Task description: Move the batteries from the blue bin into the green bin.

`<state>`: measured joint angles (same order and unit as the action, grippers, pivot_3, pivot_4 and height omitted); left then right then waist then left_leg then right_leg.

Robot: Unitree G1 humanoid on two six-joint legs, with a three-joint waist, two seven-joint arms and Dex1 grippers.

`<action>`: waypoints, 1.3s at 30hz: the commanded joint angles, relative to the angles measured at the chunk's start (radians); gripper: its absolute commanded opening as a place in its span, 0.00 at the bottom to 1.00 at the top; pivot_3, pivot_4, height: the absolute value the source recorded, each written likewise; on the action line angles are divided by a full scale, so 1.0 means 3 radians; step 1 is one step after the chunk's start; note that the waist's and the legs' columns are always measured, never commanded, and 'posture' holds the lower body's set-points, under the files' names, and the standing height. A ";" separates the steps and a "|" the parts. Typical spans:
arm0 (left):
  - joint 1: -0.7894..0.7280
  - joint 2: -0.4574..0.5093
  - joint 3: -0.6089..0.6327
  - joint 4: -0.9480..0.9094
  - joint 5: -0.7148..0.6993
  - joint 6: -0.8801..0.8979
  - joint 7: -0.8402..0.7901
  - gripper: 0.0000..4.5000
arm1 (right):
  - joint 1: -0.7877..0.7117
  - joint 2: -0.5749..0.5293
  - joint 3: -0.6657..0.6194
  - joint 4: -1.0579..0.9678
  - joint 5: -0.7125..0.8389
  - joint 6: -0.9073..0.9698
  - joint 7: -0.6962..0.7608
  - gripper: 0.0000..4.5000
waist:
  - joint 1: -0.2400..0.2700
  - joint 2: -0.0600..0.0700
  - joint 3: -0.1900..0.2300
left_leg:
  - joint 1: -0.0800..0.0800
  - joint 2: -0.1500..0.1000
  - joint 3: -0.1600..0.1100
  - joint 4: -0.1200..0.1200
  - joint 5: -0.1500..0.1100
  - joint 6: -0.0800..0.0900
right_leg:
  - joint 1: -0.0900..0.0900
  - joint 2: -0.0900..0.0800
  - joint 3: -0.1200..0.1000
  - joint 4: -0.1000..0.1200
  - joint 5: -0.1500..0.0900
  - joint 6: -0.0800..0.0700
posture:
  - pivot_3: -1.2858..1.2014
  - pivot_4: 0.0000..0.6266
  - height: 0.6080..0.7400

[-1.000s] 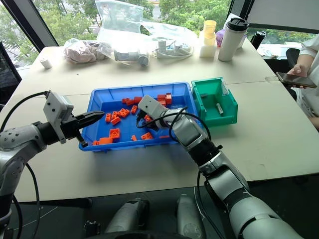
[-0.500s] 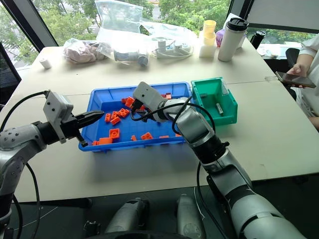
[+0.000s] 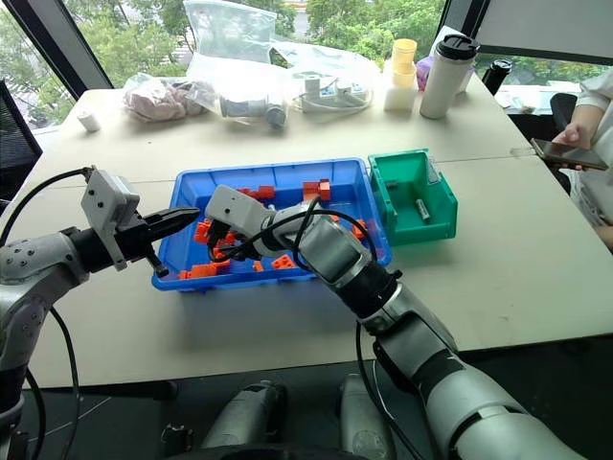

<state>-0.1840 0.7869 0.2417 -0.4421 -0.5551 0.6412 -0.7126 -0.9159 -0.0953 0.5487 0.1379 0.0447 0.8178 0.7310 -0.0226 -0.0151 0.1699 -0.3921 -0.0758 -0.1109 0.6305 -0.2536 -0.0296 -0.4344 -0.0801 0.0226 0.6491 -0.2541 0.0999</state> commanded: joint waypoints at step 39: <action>-0.0028 0.0005 0.0013 -0.0072 0.0018 -0.0047 0.0021 0.00 | -0.0124 0.0292 -0.0747 0.1330 -0.0237 -0.0430 -0.0828 0.25 | -0.0072 0.0000 0.0000 | 0.0000 0.0000 0.0000 -0.0002 0.0000 0.0000 | 0.0000 0.0001 0.0000 0.0001 0.0000 0.0000 | 0.52 0.24 1.00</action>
<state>-0.1917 0.7849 0.2192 -0.4345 -0.5512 0.6406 -0.7127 -0.9352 -0.0160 0.3260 0.5433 -0.0176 0.6910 0.4792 -0.0443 -0.0150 0.1698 -0.3920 -0.0757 -0.1110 0.6299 -0.2536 -0.0297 -0.4345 -0.0798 0.0228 0.6493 -0.2541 0.0998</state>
